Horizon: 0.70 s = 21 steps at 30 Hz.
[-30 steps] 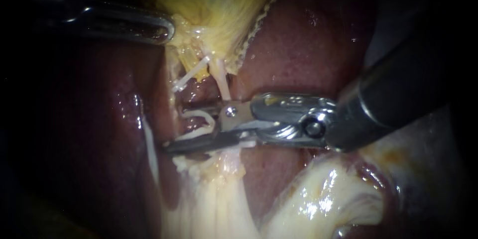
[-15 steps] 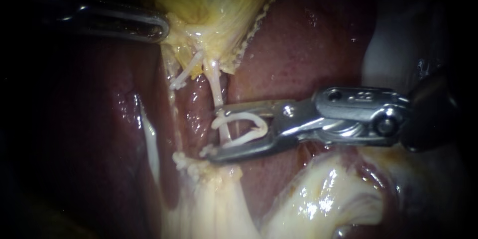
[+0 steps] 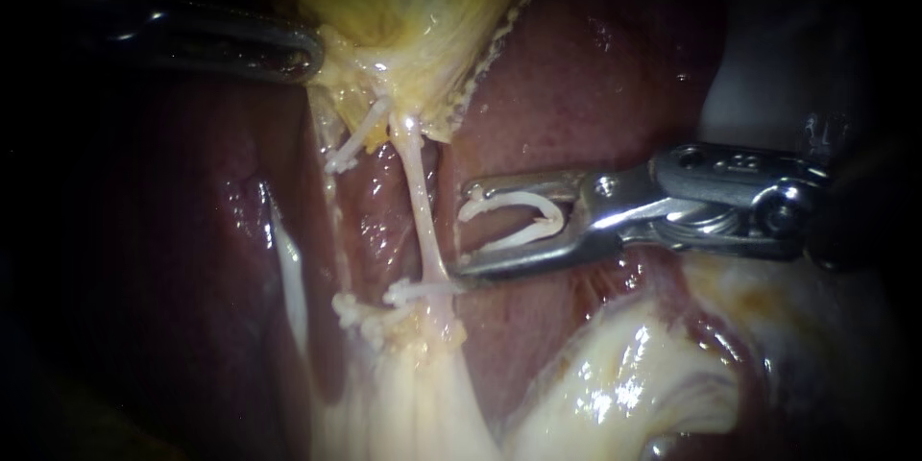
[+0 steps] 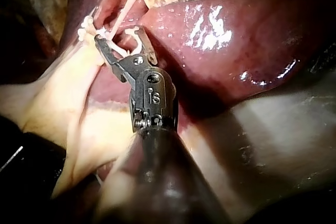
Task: Clipping second clip right tube
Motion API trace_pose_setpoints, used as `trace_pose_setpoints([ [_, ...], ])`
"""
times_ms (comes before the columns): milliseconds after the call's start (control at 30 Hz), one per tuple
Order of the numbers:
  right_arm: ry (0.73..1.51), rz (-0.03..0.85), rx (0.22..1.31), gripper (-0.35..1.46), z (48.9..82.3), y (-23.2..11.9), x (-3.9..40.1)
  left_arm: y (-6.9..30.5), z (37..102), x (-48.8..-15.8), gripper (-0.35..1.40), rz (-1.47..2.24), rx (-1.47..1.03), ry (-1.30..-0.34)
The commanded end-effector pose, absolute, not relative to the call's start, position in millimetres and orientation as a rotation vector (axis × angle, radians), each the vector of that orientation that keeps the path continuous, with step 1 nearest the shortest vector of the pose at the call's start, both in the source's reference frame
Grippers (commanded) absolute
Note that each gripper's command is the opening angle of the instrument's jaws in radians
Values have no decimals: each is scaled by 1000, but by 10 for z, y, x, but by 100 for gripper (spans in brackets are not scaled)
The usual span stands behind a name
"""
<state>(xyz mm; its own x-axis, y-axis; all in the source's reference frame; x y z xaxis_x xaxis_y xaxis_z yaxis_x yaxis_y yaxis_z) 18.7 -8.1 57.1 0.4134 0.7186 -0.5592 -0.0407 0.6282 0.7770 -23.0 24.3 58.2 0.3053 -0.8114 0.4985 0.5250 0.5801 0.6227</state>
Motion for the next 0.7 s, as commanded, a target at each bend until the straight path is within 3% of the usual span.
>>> trace_pose_setpoints([
  [33,1044,546,767,48,576,-83,190,243,582,-230,-35,-912,376,-883],
  [233,1025,581,798,50,604,-94,213,243,583,-230,-35,-912,376,-883],
  [400,1070,573,884,50,610,-102,234,242,583,-230,-35,-912,376,-883],
  [533,1111,562,994,50,603,-105,242,243,583,-230,-35,-912,376,-883],
  [700,1146,573,1032,49,581,-114,241,242,583,-230,-35,-912,376,-883],
])
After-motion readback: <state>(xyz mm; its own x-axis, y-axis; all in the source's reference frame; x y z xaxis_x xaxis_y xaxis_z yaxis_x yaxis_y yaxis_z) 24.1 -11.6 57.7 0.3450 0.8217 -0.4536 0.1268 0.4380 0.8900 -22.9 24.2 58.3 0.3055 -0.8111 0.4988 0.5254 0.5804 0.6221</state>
